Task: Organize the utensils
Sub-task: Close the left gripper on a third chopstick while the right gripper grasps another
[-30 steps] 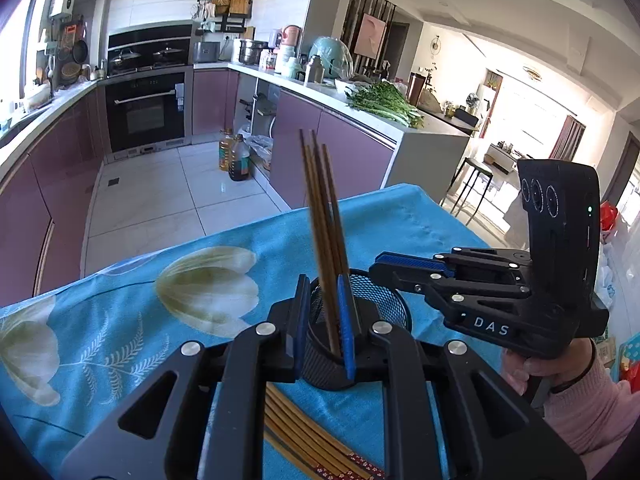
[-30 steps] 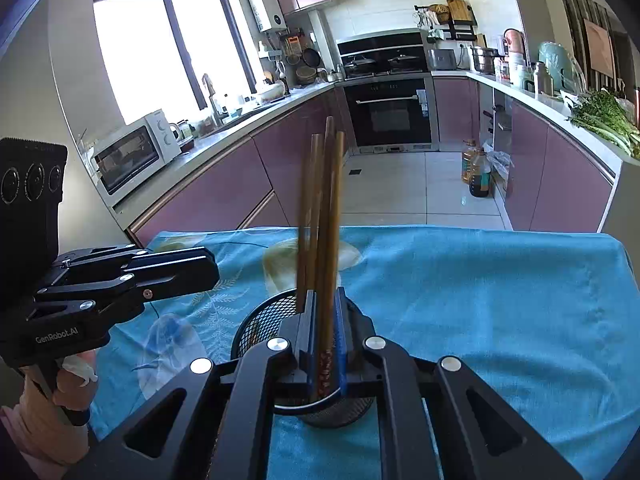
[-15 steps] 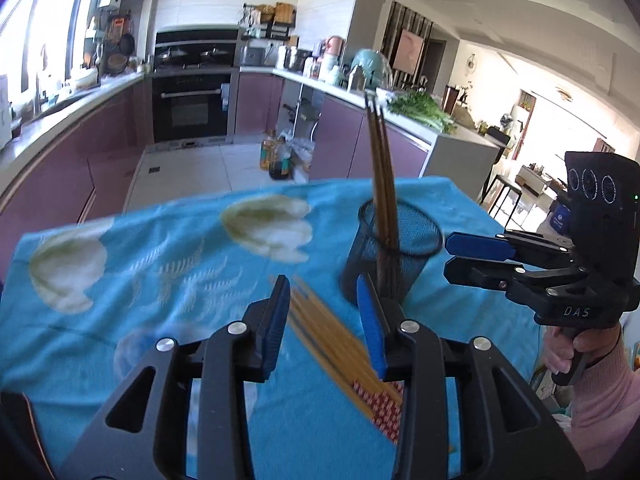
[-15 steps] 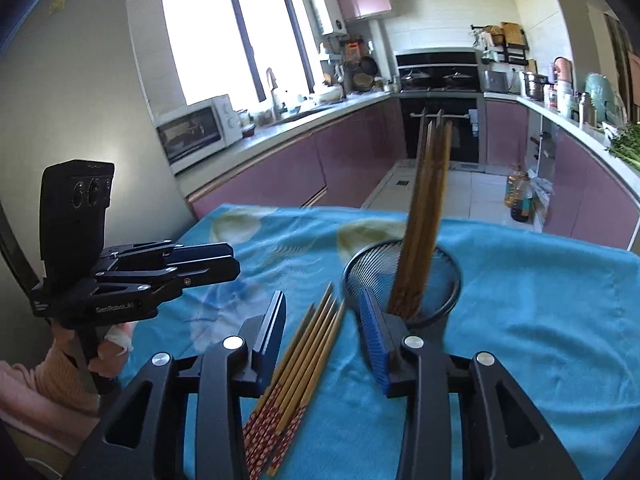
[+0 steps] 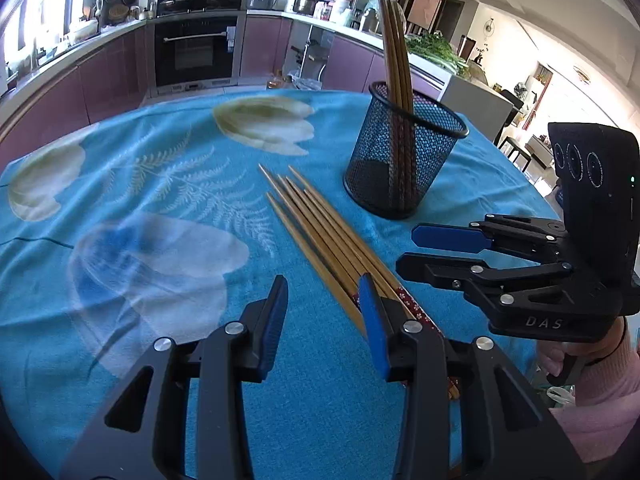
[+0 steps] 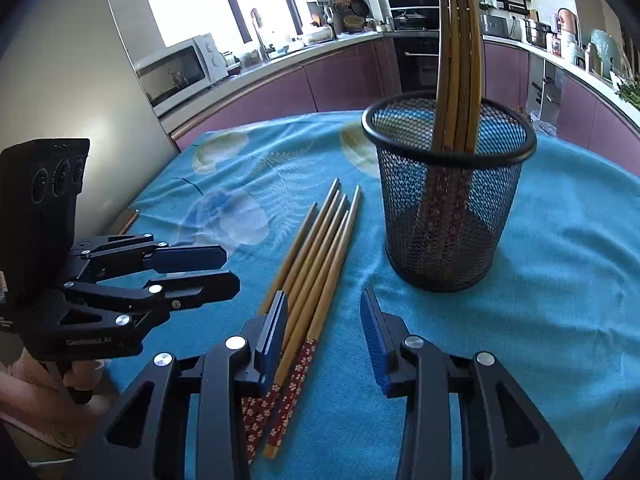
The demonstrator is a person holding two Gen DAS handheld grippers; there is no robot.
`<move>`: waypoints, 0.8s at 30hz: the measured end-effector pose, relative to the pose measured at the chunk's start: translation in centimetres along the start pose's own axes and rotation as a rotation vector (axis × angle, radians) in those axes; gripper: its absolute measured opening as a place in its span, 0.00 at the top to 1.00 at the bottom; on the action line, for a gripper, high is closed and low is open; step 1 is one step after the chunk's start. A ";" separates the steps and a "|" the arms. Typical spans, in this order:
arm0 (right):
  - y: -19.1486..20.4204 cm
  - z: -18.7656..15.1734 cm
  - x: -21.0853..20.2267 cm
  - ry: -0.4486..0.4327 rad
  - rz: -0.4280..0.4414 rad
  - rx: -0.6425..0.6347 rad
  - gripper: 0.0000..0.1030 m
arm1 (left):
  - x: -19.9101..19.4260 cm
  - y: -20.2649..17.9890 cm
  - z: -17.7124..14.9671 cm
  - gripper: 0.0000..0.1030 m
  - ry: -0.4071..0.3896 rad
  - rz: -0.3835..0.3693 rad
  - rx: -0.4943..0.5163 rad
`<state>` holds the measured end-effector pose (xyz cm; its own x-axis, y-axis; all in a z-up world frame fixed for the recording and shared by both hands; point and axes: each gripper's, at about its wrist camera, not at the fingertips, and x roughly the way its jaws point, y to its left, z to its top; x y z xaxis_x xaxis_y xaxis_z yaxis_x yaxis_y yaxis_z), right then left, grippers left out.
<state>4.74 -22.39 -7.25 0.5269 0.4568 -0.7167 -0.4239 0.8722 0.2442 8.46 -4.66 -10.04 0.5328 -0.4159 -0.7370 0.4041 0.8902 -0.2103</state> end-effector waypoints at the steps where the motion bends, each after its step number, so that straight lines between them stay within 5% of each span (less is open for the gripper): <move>1: -0.1 -0.1 0.2 0.005 -0.004 0.004 0.65 | 0.1 -0.1 0.1 0.64 0.006 0.002 -0.002; 24: 0.3 -0.2 1.5 0.041 -0.083 -0.040 0.68 | 2.7 -0.7 0.5 0.64 0.079 0.052 0.016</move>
<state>5.31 -21.50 -8.41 0.5315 0.3750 -0.7596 -0.4093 0.8987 0.1573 9.94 -6.52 -11.56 0.4936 -0.3530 -0.7949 0.3897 0.9068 -0.1607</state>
